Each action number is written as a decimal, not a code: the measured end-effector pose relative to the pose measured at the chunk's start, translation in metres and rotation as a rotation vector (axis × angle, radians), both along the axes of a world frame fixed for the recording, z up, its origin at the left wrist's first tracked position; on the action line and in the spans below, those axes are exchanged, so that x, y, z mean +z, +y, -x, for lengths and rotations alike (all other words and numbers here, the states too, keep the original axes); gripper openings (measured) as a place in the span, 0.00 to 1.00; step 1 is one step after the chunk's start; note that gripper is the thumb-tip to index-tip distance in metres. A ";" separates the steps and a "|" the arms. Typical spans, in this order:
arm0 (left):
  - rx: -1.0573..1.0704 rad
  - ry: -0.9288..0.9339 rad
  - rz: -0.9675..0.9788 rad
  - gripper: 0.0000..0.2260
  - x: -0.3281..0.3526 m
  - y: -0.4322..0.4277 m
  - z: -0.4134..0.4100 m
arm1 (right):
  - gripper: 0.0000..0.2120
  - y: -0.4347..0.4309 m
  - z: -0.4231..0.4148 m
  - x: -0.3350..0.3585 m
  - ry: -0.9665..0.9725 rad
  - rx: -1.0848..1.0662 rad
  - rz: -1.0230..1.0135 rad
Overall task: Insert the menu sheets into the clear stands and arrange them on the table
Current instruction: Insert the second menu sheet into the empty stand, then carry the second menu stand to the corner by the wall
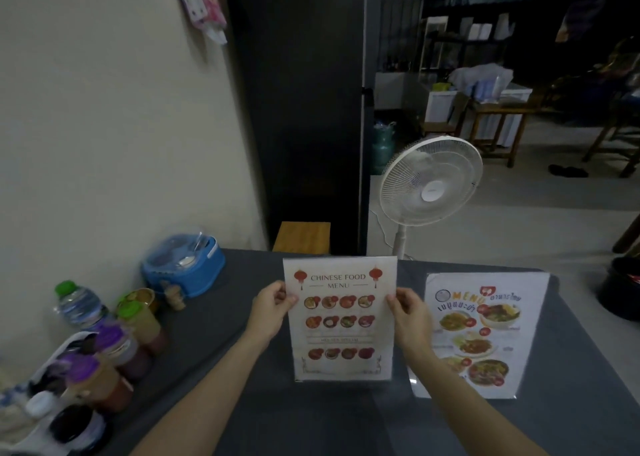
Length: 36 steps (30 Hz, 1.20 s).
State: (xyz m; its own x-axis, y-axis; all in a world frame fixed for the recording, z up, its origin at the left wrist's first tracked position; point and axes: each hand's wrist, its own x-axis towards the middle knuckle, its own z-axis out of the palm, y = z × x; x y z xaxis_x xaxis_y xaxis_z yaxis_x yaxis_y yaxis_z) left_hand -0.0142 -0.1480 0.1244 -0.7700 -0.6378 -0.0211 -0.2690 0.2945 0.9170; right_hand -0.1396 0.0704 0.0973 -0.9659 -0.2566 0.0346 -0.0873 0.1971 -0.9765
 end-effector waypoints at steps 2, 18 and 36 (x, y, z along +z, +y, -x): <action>0.001 0.002 0.028 0.06 0.009 -0.012 0.001 | 0.03 -0.012 0.008 0.008 0.008 0.025 -0.004; 0.015 -0.002 0.058 0.03 0.035 -0.217 0.051 | 0.07 -0.202 0.068 0.029 0.001 0.117 0.012; 0.009 -0.022 0.057 0.05 -0.018 -0.380 0.108 | 0.04 -0.366 0.111 -0.008 -0.076 0.111 0.023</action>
State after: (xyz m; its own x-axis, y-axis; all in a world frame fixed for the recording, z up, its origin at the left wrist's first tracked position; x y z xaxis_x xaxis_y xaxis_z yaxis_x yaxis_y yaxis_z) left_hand -0.1224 -0.5284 0.1066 -0.7642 -0.6450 -0.0012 -0.2912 0.3435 0.8929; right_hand -0.2508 -0.2955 0.0889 -0.9316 -0.3622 -0.0309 -0.0327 0.1682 -0.9852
